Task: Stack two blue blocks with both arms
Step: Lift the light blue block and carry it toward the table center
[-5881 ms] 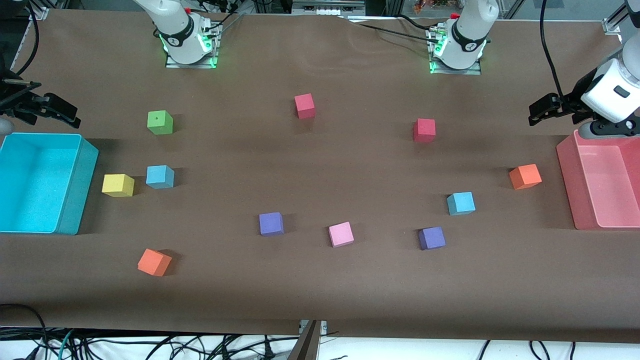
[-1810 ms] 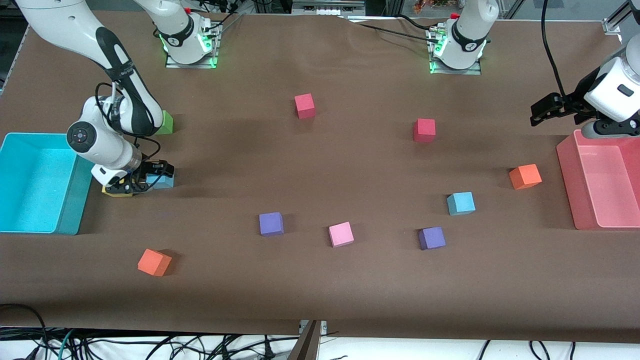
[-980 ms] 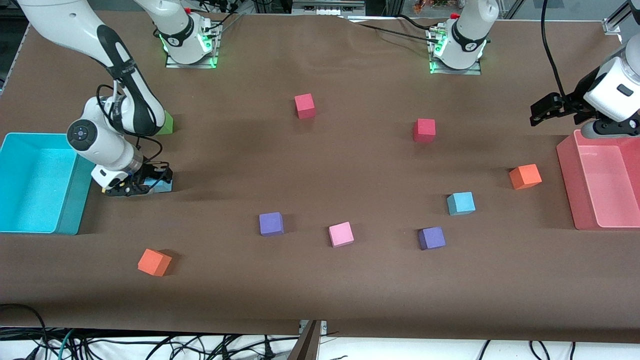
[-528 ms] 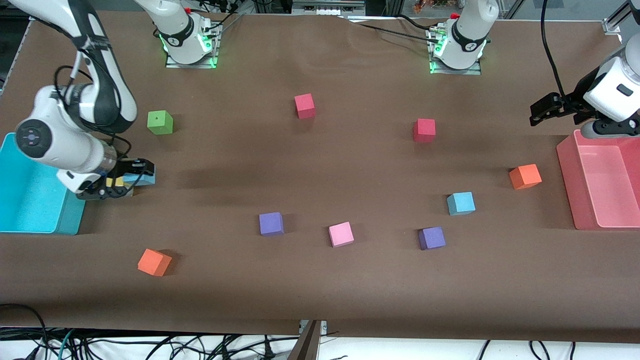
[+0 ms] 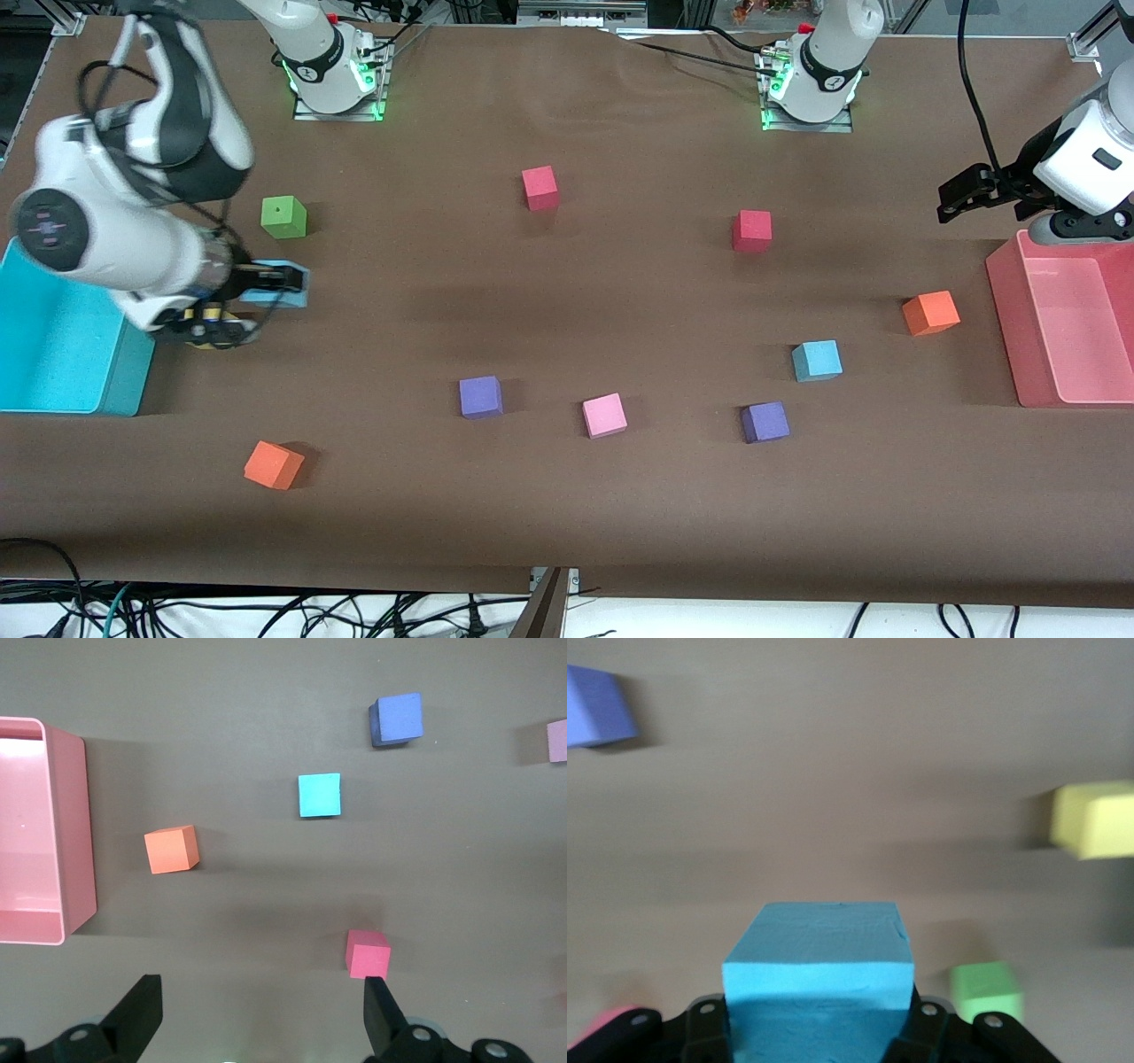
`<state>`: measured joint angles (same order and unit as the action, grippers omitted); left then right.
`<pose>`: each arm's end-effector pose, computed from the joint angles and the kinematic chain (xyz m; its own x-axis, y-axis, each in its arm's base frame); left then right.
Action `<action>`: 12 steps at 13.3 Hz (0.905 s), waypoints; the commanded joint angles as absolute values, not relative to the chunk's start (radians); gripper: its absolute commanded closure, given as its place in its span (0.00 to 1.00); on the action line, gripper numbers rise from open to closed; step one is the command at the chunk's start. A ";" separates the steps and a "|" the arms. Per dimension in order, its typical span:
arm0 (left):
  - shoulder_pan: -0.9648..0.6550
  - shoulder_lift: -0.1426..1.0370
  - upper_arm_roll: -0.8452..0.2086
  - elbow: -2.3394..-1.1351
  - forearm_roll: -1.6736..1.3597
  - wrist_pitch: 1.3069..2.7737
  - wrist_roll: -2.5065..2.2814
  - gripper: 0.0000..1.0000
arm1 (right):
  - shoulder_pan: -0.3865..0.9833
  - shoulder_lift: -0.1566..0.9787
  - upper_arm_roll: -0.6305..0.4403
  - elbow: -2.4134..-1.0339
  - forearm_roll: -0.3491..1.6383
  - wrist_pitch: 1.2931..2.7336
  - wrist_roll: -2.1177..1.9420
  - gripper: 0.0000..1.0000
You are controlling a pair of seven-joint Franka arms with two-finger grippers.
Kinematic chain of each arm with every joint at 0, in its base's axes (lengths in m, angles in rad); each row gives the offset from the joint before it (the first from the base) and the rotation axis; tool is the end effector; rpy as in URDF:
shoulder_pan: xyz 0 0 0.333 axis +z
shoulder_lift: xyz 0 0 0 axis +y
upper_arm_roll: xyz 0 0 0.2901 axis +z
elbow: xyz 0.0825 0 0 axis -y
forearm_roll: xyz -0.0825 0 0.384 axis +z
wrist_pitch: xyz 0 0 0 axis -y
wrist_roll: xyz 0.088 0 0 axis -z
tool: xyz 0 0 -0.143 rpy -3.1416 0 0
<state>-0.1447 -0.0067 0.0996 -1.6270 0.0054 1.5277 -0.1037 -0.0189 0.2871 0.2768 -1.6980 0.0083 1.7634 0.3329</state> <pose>0.5421 -0.0235 0.5365 0.9941 0.0589 -0.0915 0.0579 -0.9982 -0.0143 0.5821 0.1461 0.3562 0.9712 -0.0765 -0.2255 -0.0813 -0.9966 -0.0119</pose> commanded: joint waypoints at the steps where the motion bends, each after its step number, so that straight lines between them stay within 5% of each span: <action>1: -0.146 -0.015 0.103 -1.615 -0.017 1.519 -0.092 0.00 | 0.055 0.366 0.346 -1.652 0.011 1.825 0.558 0.73; 7: -0.140 0.000 0.106 -1.624 -0.006 1.529 -0.091 0.00 | 0.236 0.561 0.413 -1.629 0.000 2.182 0.638 0.74; 12: -0.143 0.024 0.118 -1.615 -0.008 1.536 -0.091 0.00 | 0.414 0.791 0.407 -1.424 -0.214 2.209 0.929 0.74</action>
<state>-0.1404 0.0113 0.1076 -1.6274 0.0016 1.5310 -0.1038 0.3746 0.7066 0.4085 -1.5252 -0.1528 2.2216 0.8559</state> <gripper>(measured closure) 0.000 0.392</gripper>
